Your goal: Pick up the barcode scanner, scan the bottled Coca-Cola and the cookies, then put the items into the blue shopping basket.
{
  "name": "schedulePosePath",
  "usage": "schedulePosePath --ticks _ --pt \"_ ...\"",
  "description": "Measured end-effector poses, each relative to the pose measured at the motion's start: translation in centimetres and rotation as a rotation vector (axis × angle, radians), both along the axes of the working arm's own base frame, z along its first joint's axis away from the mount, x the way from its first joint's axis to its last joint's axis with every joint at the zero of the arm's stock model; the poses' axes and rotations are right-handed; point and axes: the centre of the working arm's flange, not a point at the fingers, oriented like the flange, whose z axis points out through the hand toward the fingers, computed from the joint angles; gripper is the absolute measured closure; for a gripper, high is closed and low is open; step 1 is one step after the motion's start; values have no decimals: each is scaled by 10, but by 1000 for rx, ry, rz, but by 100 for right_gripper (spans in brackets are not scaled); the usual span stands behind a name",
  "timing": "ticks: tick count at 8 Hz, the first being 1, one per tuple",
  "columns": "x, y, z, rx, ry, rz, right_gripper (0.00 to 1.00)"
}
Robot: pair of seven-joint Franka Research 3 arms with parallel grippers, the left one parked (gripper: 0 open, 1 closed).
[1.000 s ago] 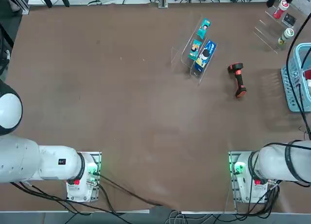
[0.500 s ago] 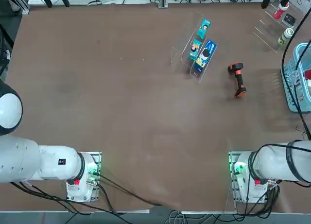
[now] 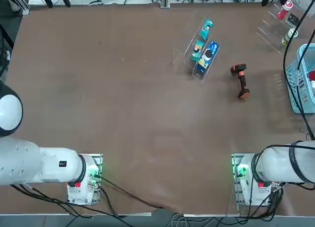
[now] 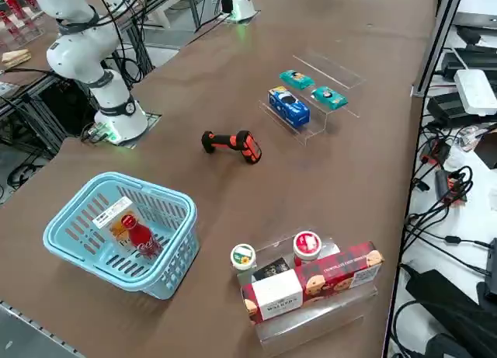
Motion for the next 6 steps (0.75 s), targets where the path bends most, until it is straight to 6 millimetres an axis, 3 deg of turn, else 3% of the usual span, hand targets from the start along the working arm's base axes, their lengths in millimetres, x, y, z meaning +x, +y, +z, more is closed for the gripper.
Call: schedulePosePath --ticks 6 --pt "-2 15 1 -2 -3 9 0"
